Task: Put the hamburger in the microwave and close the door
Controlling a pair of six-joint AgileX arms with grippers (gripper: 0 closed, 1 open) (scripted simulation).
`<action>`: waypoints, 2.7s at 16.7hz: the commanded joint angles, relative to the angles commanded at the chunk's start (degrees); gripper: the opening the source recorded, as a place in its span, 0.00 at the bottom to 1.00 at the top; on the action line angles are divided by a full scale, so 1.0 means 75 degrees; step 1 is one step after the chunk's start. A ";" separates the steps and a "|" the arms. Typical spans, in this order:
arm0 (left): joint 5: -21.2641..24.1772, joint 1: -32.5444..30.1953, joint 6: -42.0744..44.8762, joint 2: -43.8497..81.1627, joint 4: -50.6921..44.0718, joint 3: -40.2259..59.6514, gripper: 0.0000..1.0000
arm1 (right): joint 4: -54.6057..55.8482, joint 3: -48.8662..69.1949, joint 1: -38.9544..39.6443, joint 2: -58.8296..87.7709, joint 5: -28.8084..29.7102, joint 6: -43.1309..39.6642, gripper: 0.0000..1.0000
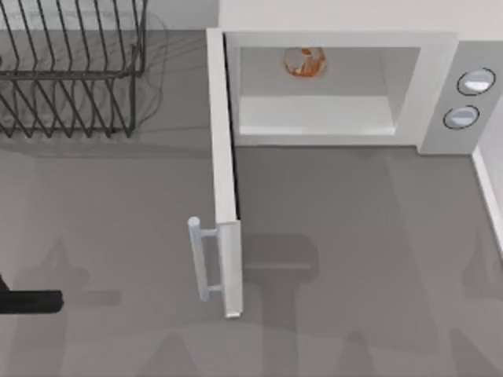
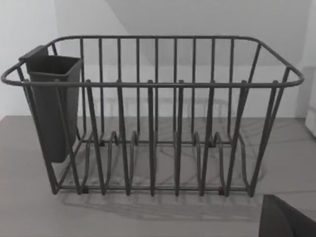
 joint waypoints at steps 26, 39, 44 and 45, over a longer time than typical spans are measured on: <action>0.0195 -0.0695 -0.1615 0.5208 -0.0868 0.2995 0.00 | 0.0000 0.0000 0.0000 0.0000 0.0000 0.0000 1.00; -0.0437 -0.2117 -0.3575 0.8895 -0.4383 0.6535 0.00 | 0.0000 0.0000 0.0000 0.0000 0.0000 0.0000 1.00; -0.0426 -0.2092 -0.3571 0.8998 -0.4074 0.6276 0.00 | 0.0000 0.0000 0.0000 0.0000 0.0000 0.0000 1.00; -0.0426 -0.2099 -0.3570 0.9098 -0.3822 0.6090 0.00 | 0.0000 0.0000 0.0000 0.0000 0.0000 0.0000 1.00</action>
